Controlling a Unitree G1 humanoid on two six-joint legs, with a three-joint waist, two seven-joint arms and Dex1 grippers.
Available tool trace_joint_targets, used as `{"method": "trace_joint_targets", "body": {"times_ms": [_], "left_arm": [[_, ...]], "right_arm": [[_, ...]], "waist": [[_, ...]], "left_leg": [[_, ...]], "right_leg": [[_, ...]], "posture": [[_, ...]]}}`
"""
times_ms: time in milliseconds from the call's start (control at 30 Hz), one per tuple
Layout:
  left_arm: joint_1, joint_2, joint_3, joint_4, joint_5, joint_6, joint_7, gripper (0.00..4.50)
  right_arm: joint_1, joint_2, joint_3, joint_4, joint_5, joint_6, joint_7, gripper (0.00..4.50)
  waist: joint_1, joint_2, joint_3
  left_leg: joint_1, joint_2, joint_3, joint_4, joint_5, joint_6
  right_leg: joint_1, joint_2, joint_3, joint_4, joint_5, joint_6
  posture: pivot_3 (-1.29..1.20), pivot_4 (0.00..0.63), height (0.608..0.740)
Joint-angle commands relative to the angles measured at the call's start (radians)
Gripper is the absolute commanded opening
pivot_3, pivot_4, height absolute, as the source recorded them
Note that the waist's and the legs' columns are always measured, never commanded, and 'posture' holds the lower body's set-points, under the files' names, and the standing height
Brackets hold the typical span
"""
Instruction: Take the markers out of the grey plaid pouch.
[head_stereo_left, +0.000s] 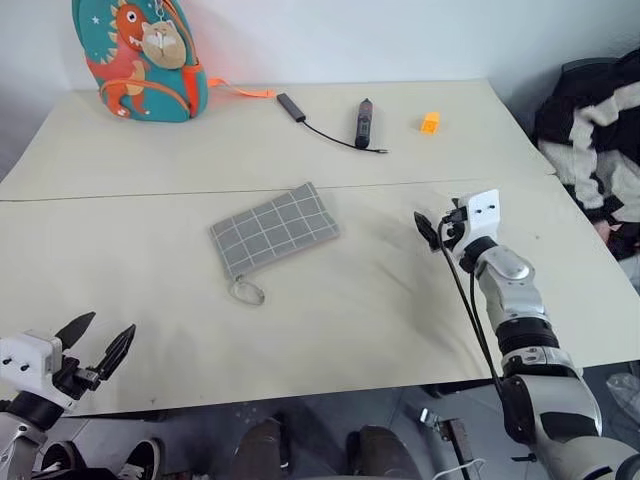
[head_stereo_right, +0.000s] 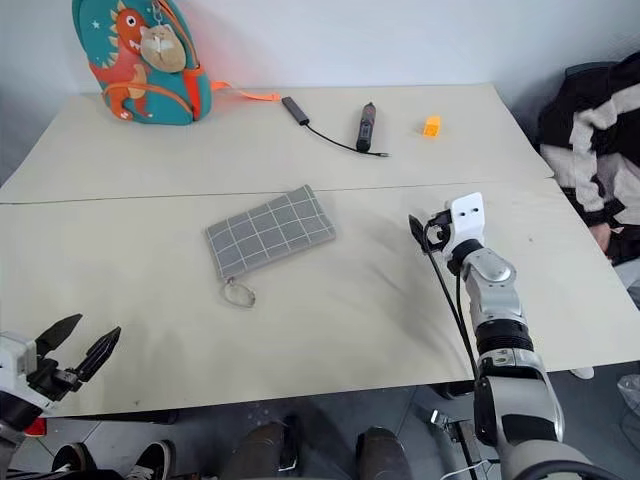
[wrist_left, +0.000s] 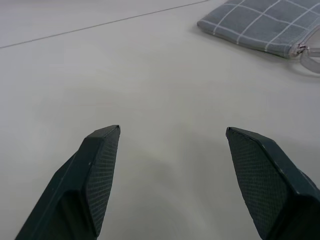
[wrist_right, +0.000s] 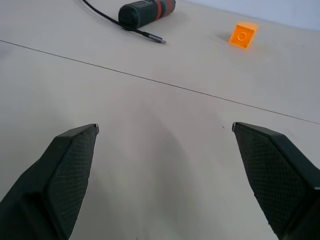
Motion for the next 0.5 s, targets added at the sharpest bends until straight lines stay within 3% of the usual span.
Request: {"method": "trace_joint_targets", "body": {"times_ms": [33,500], "left_arm": [[0.006,-0.007,0.025,-0.023,-0.006,-0.030,0.008,3.60],[-0.088,0.026,0.003,0.065,-0.005,-0.080,-0.052,3.60]], "right_arm": [[-0.017,-0.006,-0.002,-0.019,-0.003,-0.023,0.013,4.50],[0.038,-0.026,-0.008,-0.122,0.008,0.011,0.009,4.50]], "waist": [[0.000,0.000,0.000],[0.001,0.000,0.000]], "left_leg": [[0.000,0.000,0.000,0.000,0.000,0.000],[0.000,0.000,0.000,0.000,0.000,0.000]], "right_leg": [[0.000,0.000,0.000,0.000,0.000,0.000],[0.000,0.000,0.000,0.000,0.000,0.000]], "posture": [[0.00,0.150,0.740],[0.00,0.150,0.740]]}}
